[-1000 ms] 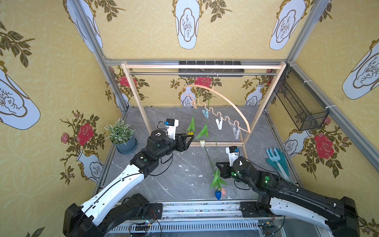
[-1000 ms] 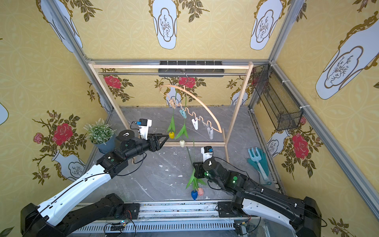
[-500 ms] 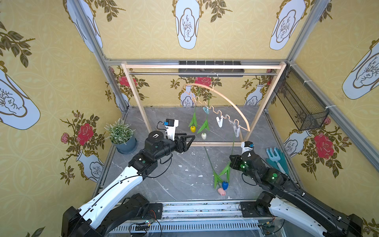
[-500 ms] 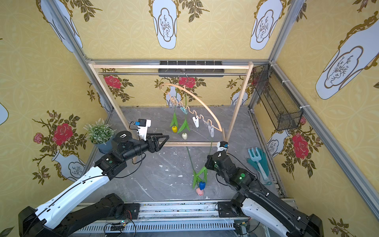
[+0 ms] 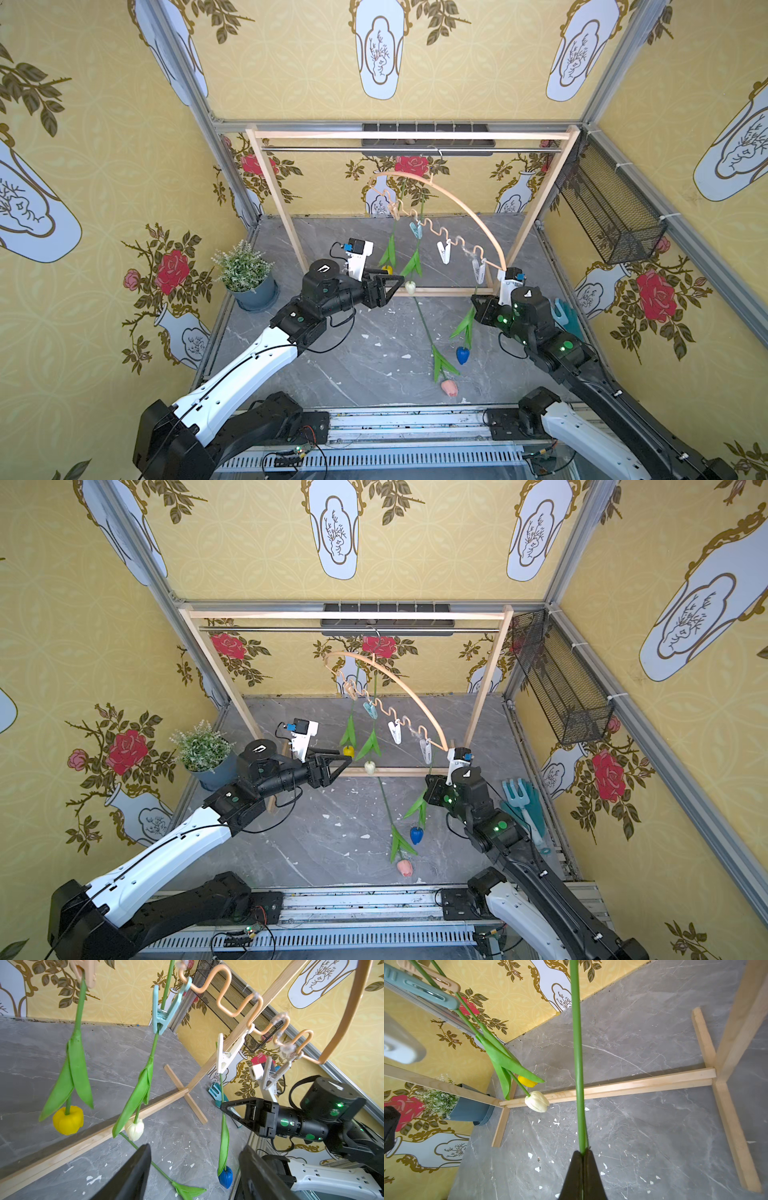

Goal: Dry the flowers on a clothes hanger
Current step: Open the clamp at the hanger.

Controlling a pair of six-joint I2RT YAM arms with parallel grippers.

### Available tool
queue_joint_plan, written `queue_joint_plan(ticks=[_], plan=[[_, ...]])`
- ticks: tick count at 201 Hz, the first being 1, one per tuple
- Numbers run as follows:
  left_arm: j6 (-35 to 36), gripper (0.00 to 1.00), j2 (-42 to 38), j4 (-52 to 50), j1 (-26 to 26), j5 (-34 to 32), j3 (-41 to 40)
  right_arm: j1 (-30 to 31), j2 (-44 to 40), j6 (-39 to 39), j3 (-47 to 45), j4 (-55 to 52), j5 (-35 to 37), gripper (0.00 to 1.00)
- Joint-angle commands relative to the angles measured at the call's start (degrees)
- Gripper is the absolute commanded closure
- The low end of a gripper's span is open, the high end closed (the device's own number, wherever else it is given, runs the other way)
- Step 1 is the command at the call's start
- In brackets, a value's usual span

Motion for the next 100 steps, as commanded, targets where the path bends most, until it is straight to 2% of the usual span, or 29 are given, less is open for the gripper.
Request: queue_joint_plan(ticks=[1, 38, 75, 100], plan=[[0.32, 0.27, 1.25, 3.97, -0.17, 1.86, 0.86, -3.81, 0.78, -2.65, 0.34, 6.35, -12.27, 1.00], [0.77, 0.26, 5.67, 7.40, -1.54, 3.35, 3.75, -9.54, 3.38, -4.19, 1.50, 9.97, -23.58, 1.00], [1.09, 0.27, 10.18, 10.33, -3.26, 2.61, 6.55, -9.97, 5.87, -5.41, 2.81, 10.99, -27.03, 1.00], [1.19, 0.32, 12.66, 10.83, -3.69, 1.42, 8.72, -9.98, 6.64, -5.86, 3.48, 11.27, -28.31, 1.00]])
